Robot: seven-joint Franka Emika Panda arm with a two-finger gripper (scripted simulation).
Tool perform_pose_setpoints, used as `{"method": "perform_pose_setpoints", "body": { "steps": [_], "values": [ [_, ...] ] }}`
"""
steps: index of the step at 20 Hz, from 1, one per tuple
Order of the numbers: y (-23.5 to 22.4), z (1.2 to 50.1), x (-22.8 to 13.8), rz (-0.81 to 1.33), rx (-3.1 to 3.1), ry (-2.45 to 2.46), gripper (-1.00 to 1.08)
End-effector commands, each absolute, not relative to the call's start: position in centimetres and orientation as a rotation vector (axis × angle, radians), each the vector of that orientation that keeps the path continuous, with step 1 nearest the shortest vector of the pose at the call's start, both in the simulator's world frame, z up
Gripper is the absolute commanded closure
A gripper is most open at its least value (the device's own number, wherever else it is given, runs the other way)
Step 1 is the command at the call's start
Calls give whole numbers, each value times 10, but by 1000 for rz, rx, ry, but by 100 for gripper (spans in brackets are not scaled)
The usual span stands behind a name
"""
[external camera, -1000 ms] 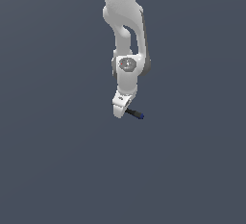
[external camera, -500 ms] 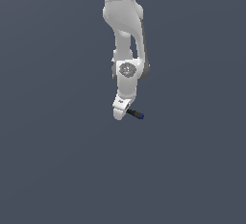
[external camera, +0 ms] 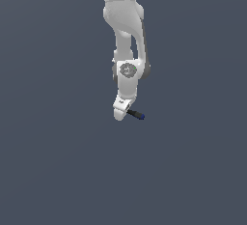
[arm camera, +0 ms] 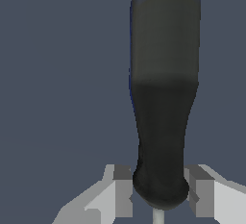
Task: Pick up the object and move it to a goal position.
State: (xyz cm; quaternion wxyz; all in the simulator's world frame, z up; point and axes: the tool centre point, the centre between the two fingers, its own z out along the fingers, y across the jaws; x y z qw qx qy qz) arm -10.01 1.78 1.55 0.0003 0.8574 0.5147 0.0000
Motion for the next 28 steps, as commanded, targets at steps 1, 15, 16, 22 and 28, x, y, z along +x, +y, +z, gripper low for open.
{"method": "perform_pose_setpoints", "body": {
  "steps": [1,15,16,22,28],
  "values": [
    [17,16,-100,0,2693,1617,108],
    [-58,29,-65,1,2694,1617,108],
    [-67,31,-61,1,2694,1617,108],
    [-125,41,-33,1,2694,1617,108],
    [-175,50,-8,1,2694,1617,108]
  ]
}}
